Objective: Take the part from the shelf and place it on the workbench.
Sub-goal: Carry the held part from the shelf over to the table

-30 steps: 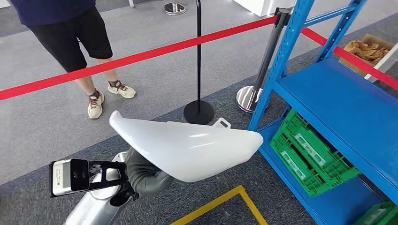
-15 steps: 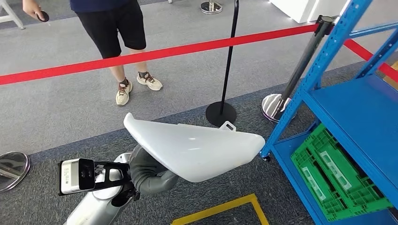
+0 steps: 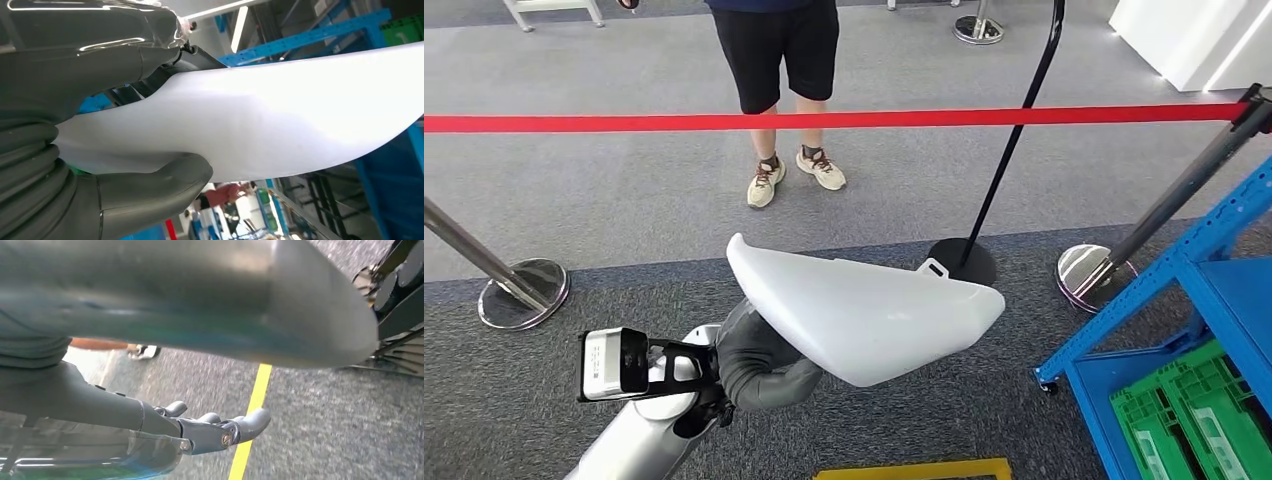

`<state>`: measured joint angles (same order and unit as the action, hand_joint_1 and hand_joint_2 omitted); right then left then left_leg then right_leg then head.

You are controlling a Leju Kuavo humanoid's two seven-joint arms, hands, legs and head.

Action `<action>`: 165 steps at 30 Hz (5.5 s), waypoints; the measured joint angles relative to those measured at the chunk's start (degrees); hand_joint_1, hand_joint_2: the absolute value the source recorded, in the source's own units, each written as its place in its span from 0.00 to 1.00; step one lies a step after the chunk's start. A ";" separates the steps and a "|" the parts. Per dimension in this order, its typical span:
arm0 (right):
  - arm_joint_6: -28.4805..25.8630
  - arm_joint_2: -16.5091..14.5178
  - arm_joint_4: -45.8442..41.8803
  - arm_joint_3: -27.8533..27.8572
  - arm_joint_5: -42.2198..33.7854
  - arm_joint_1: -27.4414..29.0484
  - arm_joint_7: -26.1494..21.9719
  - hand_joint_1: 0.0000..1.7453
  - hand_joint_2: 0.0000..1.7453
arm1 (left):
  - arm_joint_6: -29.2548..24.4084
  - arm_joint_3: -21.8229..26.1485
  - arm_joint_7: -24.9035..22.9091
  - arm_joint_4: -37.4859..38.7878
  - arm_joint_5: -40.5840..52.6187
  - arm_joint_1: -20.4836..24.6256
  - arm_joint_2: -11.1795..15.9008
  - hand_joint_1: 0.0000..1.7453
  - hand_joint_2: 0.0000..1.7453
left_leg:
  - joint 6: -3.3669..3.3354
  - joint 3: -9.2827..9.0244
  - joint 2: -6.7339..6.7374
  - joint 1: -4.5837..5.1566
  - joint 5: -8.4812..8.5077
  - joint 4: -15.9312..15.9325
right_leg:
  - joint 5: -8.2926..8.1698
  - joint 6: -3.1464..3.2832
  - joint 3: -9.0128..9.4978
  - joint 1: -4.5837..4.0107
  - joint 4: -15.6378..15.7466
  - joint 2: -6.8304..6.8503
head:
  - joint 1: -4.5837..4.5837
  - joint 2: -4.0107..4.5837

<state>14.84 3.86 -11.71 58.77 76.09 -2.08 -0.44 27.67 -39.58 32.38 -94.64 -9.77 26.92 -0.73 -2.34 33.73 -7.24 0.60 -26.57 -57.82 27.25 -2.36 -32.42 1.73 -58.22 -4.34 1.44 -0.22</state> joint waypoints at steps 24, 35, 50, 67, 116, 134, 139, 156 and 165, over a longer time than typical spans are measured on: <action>-0.84 5.68 -0.17 0.11 1.73 -0.02 2.57 0.00 0.00 | 1.18 -0.70 -0.70 2.05 -1.67 1.21 -0.33 1.00 1.00 | -0.85 -0.30 5.17 -0.24 0.10 0.71 | 8.76 -0.96 -5.60 -0.30 -15.76 4.63 | -0.05 0.00; -0.69 5.80 -0.19 0.11 1.95 -0.29 1.98 0.00 0.00 | 1.32 -0.99 -0.84 2.82 -1.74 1.27 -0.47 1.00 1.00 | 1.79 1.68 1.25 -0.74 -1.09 -1.79 | 0.55 0.65 0.57 0.25 0.00 2.28 | 0.18 0.00; -0.95 4.92 -0.19 0.69 1.87 -0.51 0.59 0.00 0.00 | 1.88 -0.89 -1.02 4.26 -2.25 1.59 -1.51 1.00 1.00 | -0.26 -0.33 9.94 0.50 -0.75 0.28 | 2.76 -0.29 2.12 -0.71 -0.68 11.14 | 0.55 0.00; -2.04 5.50 -0.20 0.72 2.69 -0.45 -0.90 0.00 0.00 | 1.10 -0.93 -1.62 4.52 0.32 1.25 -1.61 1.00 1.00 | 2.32 3.13 4.54 -0.69 -3.52 -5.38 | 0.80 1.27 0.34 0.17 -0.05 2.88 | 0.40 0.00; -4.06 4.52 -0.25 2.07 2.20 -0.91 -4.64 0.00 0.00 | 1.81 -2.20 -1.56 5.56 1.19 2.50 -2.37 1.00 1.00 | -0.54 -2.17 6.97 -0.68 -1.87 1.06 | 6.93 -1.10 -8.75 0.07 -16.24 4.66 | -0.34 0.00; -4.56 4.02 -0.25 2.10 2.43 -0.62 -5.18 0.00 0.00 | 1.84 -2.86 -0.91 7.14 1.37 2.74 -2.10 1.00 1.00 | 2.18 5.78 6.72 -0.79 -5.47 -12.01 | 0.62 2.14 -0.32 -0.03 -0.22 4.55 | -0.04 0.00; -4.55 3.92 -0.23 2.11 2.46 -0.66 -5.02 0.00 0.00 | 1.95 -2.85 -0.37 7.35 1.46 2.93 -2.19 1.00 1.00 | 0.97 0.57 7.23 -0.07 -0.94 -0.27 | 1.68 0.79 0.64 -0.18 -0.01 4.61 | -0.12 0.00; -3.98 4.01 -0.23 2.14 3.44 -0.34 -3.13 0.00 0.00 | 2.50 -3.24 -0.24 8.44 1.46 3.27 -2.86 1.00 1.00 | 1.41 -3.43 1.98 -0.85 -4.39 0.49 | -0.26 0.59 -1.63 0.22 -0.39 1.84 | -0.78 0.00; -5.03 3.87 -0.25 2.35 2.72 -0.47 -3.10 0.00 0.00 | 2.51 -3.32 -0.18 8.56 1.44 3.26 -2.73 1.00 1.00 | 2.22 6.70 6.97 -0.83 -2.66 -10.57 | 2.80 1.85 2.30 0.30 -0.08 4.78 | -0.21 0.00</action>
<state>9.81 7.74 -11.96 61.12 78.81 -2.55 -3.54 30.18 -42.89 32.20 -86.08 -8.33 30.17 -3.46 -0.12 40.43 -0.27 -0.23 -29.22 -68.39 30.05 -0.51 -30.12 2.03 -58.30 0.44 1.23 -0.22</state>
